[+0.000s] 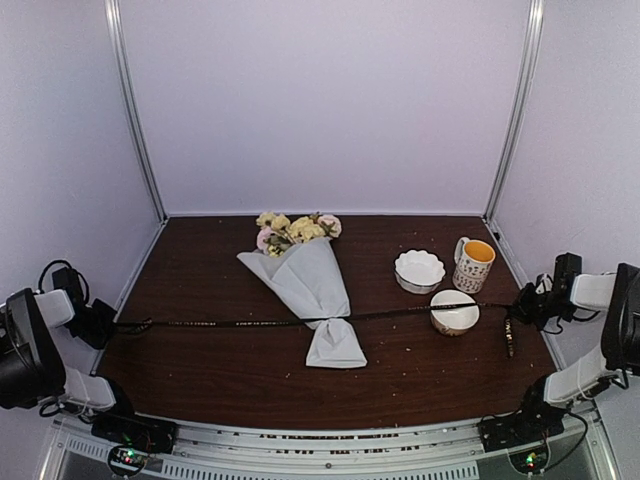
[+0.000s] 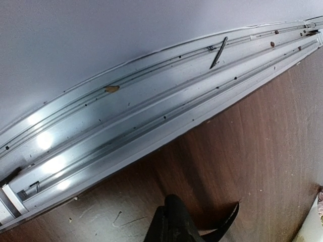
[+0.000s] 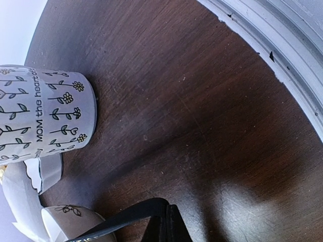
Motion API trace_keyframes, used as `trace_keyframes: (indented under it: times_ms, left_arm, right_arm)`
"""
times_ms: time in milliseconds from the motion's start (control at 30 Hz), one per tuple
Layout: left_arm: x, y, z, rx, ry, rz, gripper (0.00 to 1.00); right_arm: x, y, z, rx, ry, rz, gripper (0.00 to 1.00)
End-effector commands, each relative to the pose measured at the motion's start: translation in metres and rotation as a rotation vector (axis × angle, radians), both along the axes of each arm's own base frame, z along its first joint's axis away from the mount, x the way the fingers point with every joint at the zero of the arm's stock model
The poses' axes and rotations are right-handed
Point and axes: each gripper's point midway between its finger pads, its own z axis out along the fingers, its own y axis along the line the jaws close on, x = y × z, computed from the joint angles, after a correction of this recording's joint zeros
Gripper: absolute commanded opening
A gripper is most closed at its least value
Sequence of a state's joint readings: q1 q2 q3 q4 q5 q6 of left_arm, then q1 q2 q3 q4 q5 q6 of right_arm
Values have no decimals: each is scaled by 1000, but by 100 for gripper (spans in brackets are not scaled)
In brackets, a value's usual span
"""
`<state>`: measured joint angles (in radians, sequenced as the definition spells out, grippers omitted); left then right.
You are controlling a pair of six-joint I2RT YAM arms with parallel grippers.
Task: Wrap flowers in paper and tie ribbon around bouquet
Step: Tie the ribbon around the folded bouquet.
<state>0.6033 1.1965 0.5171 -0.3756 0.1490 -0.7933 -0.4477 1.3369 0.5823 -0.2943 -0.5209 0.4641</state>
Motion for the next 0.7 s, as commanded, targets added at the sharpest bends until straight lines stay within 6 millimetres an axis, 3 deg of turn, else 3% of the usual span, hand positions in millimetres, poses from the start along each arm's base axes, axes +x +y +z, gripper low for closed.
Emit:
trace_keyframes:
  times_ms: [0,167,233,400,567,667]
  left_arm:
    - [-8,79,35,281,-57,263,0]
    - [-8,79,34,278,-51,254,0]
    - [1,74,38,269,-88,221,0]
    - [52,18,57,375,-74,-39,0]
    - [82,-43,91,462,-153,-254,0]
    - [93,-76,121,506,-211,-370,0]
  right_arm:
    - [2,-81,14,-272,-20,-230,0]
    - [3,-80,20,-284,-30,-220,0]
    - [11,-67,27,-286,-59,-177,0]
    - [48,6,66,-336,-147,59,0]
    - [71,63,134,-350,-312,187,0]
    - [77,124,174,-366,-401,366,0]
